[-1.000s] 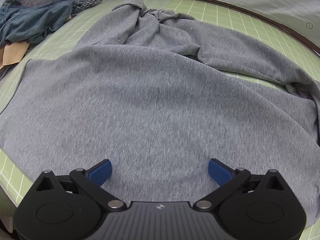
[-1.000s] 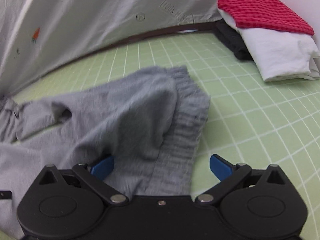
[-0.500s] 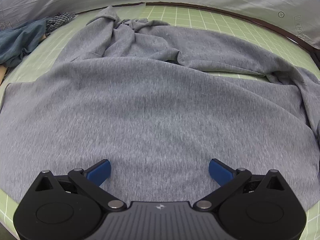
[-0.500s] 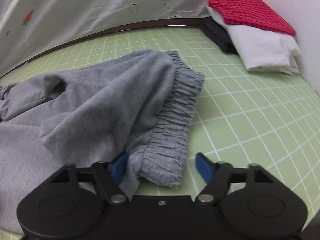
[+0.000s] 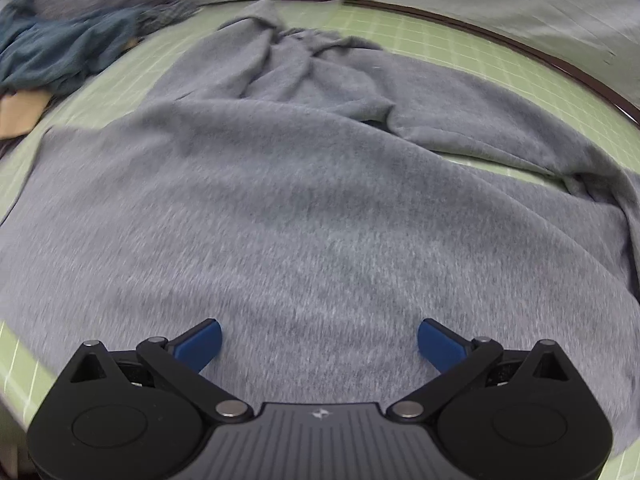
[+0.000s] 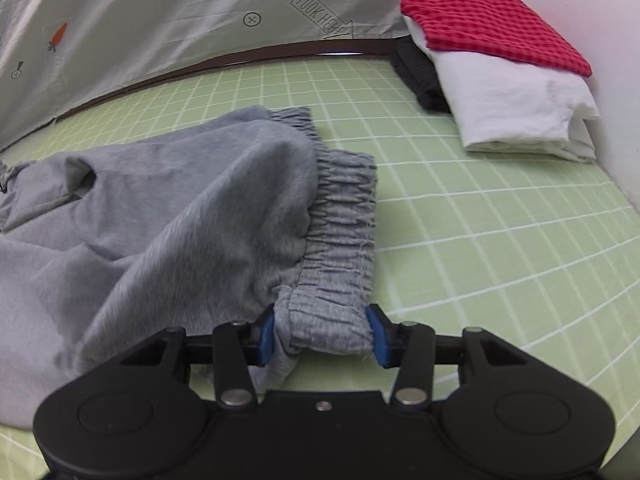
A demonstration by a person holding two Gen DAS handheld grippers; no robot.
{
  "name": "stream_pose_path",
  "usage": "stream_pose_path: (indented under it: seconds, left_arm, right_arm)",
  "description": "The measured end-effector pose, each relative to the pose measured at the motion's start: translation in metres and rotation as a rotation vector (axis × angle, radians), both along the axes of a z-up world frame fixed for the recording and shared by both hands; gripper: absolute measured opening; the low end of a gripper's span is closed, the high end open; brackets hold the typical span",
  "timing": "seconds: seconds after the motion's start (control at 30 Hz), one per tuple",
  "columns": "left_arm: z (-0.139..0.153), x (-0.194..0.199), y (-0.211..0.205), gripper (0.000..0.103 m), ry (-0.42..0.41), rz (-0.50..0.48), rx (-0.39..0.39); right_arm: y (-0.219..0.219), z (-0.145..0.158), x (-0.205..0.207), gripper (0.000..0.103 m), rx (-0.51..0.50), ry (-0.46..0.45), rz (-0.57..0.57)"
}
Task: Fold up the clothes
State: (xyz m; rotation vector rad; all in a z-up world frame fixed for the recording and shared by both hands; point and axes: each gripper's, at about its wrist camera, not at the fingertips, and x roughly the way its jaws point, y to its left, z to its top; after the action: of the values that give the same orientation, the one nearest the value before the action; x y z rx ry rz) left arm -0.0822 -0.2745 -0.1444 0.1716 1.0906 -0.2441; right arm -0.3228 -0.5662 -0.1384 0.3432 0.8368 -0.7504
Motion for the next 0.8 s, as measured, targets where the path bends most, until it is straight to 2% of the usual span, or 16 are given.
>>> stream_pose_path:
  seconds: [0.1, 0.3, 0.43, 0.57, 0.7, 0.77, 0.8]
  left_arm:
    - [0.012, -0.019, -0.007, 0.103, -0.04, 0.046, -0.032]
    - [0.019, -0.062, -0.036, 0.103, -0.079, 0.05, -0.051]
    - [0.015, -0.086, -0.044, 0.103, -0.072, 0.049, -0.045]
    - [0.017, -0.105, -0.028, 0.103, -0.077, 0.075, -0.038]
    - [0.017, -0.108, 0.0, 0.103, -0.066, 0.155, -0.029]
    - [0.019, -0.106, 0.02, 0.103, -0.068, 0.201, -0.031]
    - [0.02, -0.103, 0.029, 0.103, -0.071, 0.219, -0.032]
  right_arm:
    - [-0.021, 0.001, -0.017, 0.047, -0.036, 0.041, 0.009]
    - [-0.062, -0.002, -0.051, 0.046, -0.157, 0.151, 0.01]
    - [-0.087, -0.003, -0.074, 0.047, -0.159, 0.15, -0.032]
    - [-0.097, -0.002, -0.078, 0.052, -0.156, 0.159, -0.04]
    - [-0.098, -0.001, -0.079, 0.084, -0.135, 0.171, -0.122]
    - [-0.095, -0.001, -0.077, 0.086, -0.128, 0.166, -0.144]
    - [-0.092, 0.001, -0.075, 0.09, -0.125, 0.155, -0.152]
